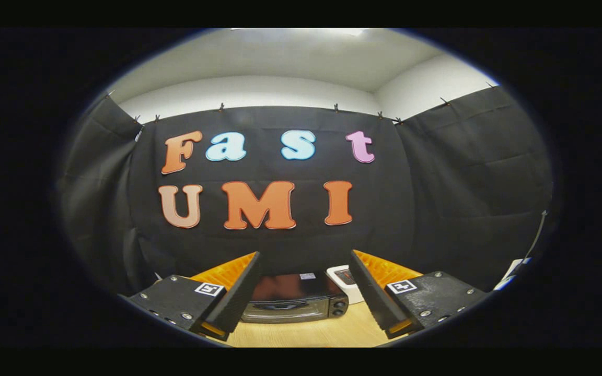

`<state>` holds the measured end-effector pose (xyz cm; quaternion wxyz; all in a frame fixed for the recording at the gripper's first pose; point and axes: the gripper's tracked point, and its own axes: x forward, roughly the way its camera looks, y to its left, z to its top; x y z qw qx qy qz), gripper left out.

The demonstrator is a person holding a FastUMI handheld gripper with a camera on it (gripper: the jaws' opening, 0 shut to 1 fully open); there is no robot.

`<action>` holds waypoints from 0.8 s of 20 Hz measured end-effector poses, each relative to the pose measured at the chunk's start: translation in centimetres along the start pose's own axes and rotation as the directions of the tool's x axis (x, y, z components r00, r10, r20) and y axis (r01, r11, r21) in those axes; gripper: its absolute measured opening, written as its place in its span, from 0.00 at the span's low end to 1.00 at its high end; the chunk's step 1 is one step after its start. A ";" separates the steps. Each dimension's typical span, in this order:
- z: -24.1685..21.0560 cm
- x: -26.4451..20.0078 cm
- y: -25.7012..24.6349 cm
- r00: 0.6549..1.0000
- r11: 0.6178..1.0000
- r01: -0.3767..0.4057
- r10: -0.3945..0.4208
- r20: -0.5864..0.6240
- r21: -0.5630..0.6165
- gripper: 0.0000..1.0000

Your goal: Open the toaster oven, put the food inside, and close the toaster oven door.

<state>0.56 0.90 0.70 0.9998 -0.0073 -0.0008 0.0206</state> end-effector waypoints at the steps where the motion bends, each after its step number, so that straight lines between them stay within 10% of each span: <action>1: -0.1 0.1 0.1 1.000 1.000 -0.003 0.003 -0.002 -0.004 0.97; 16: -9.0 6.2 4.0 0.984 0.993 -0.109 0.102 -0.148 -0.037 0.98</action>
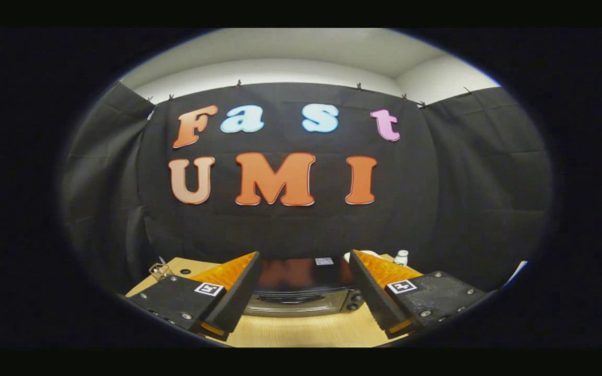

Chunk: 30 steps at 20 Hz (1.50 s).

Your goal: Open the toaster oven, put the food inside, and close the toaster oven door.

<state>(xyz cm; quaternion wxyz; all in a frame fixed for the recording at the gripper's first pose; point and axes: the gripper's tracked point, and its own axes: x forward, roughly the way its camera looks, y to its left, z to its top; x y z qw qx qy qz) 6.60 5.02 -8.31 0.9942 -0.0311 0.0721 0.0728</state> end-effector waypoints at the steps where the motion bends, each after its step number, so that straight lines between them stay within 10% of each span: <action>1: -1.1 0.8 0.3 1.000 1.000 -0.009 0.009 -0.021 0.000 0.98; 18: -15.7 9.8 2.0 0.941 0.990 -0.124 0.098 -0.324 -0.062 0.98; 30: -17.6 10.3 2.8 0.919 0.987 -0.158 0.134 -0.371 -0.035 0.99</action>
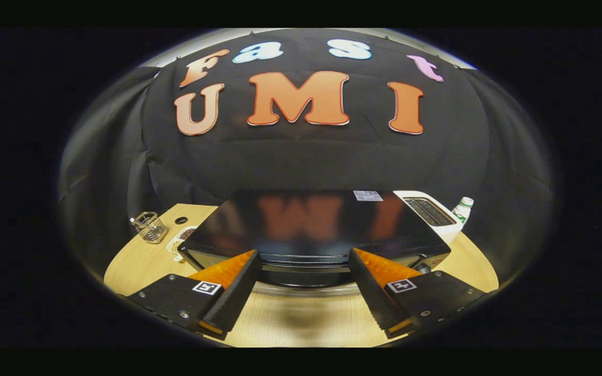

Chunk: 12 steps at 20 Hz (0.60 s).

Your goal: Open the toaster oven, put the food inside, and close the toaster oven door.

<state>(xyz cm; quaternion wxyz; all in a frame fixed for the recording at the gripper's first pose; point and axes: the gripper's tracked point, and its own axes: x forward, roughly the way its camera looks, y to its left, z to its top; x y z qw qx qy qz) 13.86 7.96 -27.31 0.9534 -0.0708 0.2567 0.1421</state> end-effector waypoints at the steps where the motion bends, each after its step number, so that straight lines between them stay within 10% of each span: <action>1: -0.1 -0.2 0.0 1.000 1.000 0.002 -0.002 -0.006 -0.002 0.99; 12: -3.0 -4.6 0.0 0.998 0.997 0.053 -0.051 -0.047 0.047 0.99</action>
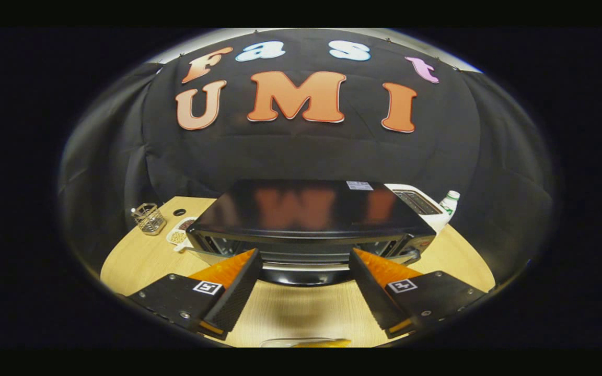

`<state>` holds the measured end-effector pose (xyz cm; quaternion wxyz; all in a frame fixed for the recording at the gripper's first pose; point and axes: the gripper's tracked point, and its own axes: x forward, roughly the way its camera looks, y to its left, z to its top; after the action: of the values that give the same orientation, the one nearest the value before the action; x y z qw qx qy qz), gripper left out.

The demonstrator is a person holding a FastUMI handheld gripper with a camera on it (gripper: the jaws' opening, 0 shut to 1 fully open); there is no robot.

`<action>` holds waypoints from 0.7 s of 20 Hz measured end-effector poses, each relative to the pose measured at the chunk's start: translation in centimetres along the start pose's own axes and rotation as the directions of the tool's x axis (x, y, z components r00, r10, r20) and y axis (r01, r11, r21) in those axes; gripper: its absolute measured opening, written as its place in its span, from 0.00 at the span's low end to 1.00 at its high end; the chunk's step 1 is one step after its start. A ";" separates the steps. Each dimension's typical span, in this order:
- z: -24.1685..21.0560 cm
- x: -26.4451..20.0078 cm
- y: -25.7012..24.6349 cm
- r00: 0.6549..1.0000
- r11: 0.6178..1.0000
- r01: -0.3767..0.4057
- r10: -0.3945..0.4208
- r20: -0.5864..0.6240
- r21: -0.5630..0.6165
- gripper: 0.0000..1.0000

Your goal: Open the toaster oven, put the food inside, and close the toaster oven door.

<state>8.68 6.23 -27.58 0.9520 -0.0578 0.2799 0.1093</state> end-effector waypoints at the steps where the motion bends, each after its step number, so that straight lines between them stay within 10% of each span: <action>1: -0.2 -0.3 0.1 1.000 1.000 0.001 -0.001 0.004 0.003 0.99; 14: -6.6 -4.5 0.0 0.996 1.000 0.020 -0.020 -0.087 -0.003 0.98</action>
<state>1.61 4.36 -30.63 0.9399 -0.0665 0.3205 0.0974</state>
